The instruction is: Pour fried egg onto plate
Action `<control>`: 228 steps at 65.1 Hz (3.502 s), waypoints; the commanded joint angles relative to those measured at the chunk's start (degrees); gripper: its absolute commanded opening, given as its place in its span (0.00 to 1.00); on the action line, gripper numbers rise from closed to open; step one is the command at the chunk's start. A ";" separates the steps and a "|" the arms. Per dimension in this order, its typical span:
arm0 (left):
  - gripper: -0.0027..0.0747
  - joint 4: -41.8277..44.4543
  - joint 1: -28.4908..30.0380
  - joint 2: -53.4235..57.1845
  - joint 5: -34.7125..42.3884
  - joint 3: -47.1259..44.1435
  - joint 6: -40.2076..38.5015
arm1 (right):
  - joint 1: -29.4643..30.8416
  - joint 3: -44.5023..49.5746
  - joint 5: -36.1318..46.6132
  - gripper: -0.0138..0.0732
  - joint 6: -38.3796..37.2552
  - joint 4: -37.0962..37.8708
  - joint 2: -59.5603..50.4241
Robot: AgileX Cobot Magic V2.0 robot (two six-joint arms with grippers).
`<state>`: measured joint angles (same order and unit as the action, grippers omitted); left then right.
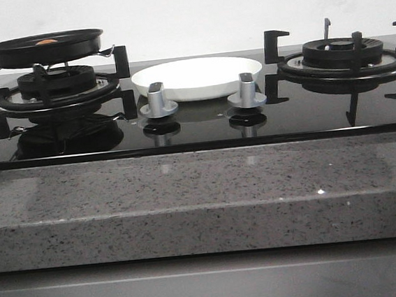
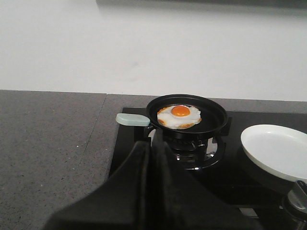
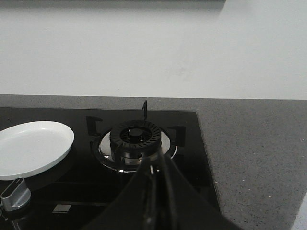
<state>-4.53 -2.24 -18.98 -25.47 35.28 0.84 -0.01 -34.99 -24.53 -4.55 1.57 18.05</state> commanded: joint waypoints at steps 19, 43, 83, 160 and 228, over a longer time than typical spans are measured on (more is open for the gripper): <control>0.71 0.13 0.36 -1.01 5.05 1.82 -0.41 | 0.30 -1.88 4.27 0.78 0.04 2.39 1.25; 0.71 -2.00 0.36 -1.01 5.05 1.82 -0.41 | 0.30 -1.88 4.87 0.78 0.04 1.26 1.27; 0.65 -2.00 0.36 -1.01 4.94 1.82 -0.41 | -9.23 -23.80 -19.65 0.78 13.56 -13.32 27.01; 0.35 -2.00 0.36 -1.01 4.81 1.82 -0.41 | -12.54 -85.14 -49.71 0.48 -4.25 -17.52 96.05; 0.18 -2.00 0.36 -1.01 4.74 1.82 -0.41 | -10.36 -89.24 -51.79 0.35 -4.85 -24.25 105.41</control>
<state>-5.95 -1.88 -18.98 -25.25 35.28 0.84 -10.61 -122.46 -71.27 -9.57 -20.78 126.66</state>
